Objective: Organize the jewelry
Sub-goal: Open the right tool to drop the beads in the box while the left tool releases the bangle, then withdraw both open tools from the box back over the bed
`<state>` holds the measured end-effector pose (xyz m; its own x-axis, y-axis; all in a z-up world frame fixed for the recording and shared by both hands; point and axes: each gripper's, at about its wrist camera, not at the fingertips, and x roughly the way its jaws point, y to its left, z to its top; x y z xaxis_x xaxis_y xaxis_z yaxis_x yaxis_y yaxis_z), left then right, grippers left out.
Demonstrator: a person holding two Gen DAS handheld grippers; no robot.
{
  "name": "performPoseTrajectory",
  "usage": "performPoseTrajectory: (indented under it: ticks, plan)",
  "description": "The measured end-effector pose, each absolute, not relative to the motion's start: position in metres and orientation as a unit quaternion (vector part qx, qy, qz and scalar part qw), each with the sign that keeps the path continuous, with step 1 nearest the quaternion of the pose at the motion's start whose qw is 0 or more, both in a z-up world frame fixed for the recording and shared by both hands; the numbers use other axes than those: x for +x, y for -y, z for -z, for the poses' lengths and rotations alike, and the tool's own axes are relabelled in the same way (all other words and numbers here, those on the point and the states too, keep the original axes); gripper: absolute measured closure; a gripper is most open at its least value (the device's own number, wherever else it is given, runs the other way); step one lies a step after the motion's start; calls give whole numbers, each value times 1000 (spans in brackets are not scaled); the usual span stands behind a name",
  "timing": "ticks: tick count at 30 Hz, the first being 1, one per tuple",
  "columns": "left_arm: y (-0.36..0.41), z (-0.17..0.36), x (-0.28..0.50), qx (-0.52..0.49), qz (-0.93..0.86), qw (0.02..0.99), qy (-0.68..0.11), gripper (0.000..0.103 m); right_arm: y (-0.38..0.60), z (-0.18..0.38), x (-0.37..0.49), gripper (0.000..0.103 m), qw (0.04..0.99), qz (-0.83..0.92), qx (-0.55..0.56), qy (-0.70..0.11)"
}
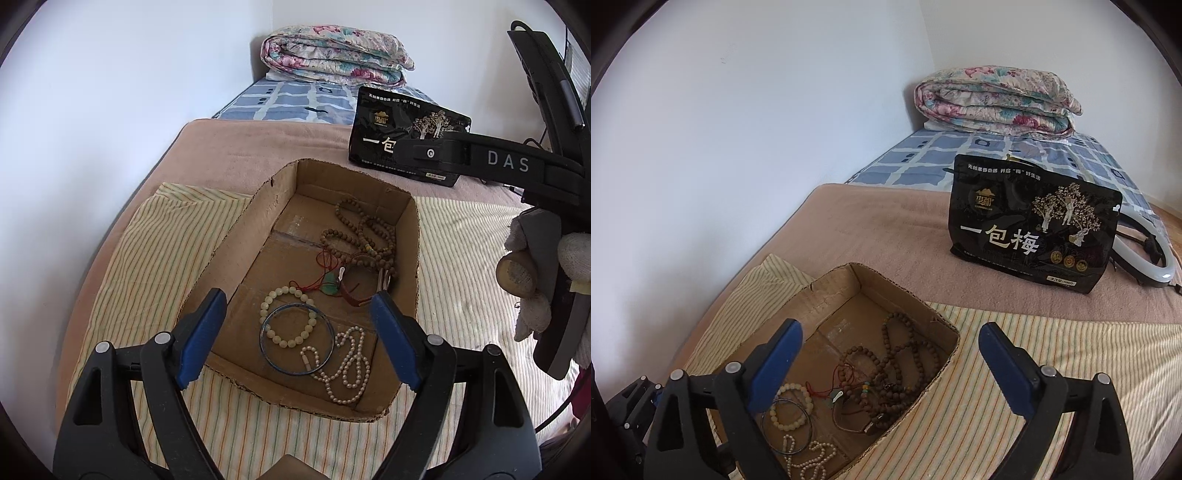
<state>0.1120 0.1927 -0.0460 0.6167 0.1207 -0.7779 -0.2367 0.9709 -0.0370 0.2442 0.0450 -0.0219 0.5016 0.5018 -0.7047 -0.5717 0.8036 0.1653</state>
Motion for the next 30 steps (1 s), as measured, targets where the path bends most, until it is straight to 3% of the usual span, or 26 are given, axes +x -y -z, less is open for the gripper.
performPoseTrajectory:
  ticks: [16,30]
  plan:
    - [-182,33,112,-80,-96,902,-412,20,-6,0,233,1,884,-282,-45,-371]
    - [-142,22,114,-61,-55,914,-396,20,96,-11,225,0,907,-228,-31,-354]
